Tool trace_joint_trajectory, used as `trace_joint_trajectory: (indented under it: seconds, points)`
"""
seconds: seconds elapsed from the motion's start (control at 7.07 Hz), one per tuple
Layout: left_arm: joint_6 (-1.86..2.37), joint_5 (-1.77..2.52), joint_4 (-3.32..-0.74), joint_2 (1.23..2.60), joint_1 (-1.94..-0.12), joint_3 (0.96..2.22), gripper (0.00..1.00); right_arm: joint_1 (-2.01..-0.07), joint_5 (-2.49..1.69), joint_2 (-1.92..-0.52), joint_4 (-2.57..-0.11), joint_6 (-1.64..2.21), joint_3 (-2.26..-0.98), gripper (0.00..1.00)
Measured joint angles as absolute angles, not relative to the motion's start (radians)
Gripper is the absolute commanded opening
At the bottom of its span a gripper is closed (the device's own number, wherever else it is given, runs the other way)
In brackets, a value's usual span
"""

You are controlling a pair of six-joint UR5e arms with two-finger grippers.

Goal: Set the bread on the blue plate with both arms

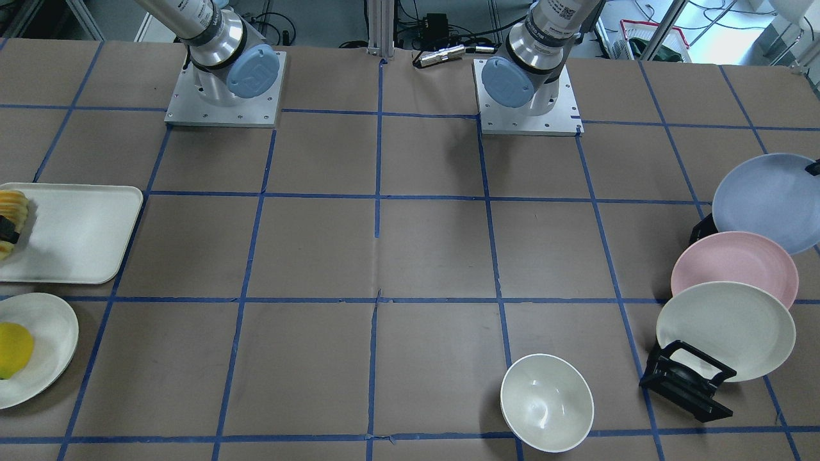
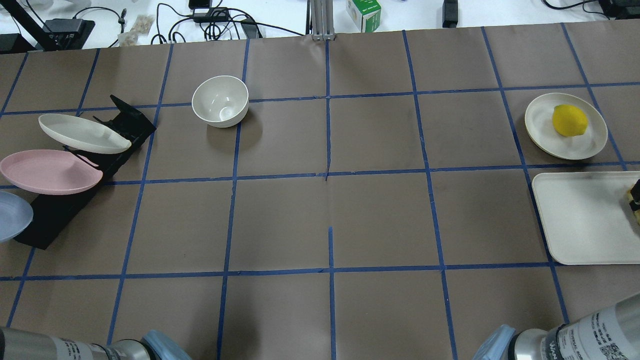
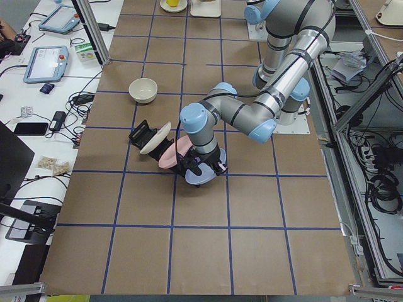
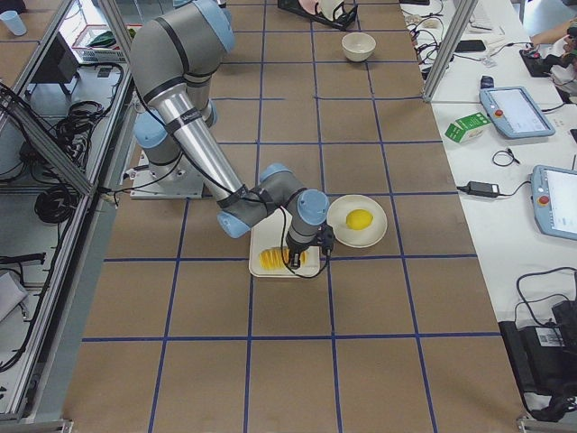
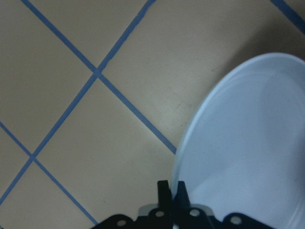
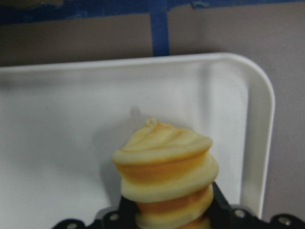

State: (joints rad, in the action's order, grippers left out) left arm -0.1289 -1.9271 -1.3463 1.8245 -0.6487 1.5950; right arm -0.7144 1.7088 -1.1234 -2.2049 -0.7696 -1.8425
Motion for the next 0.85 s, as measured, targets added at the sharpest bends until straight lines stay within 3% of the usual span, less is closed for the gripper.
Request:
trace_joint_trajectory:
  seconds: [0.42, 0.85]
  points:
    - [-0.138, -1.979, -1.45, 1.802, -0.638, 1.473, 0.0, -0.713, 1.723, -1.163, -2.145, -0.761, -1.826, 0.0]
    - [-0.147, -1.862, -1.607, 1.733, -0.64, 1.396, 0.0, -0.786, 1.712, -1.325, -1.971, -0.685, -1.821, 0.0]
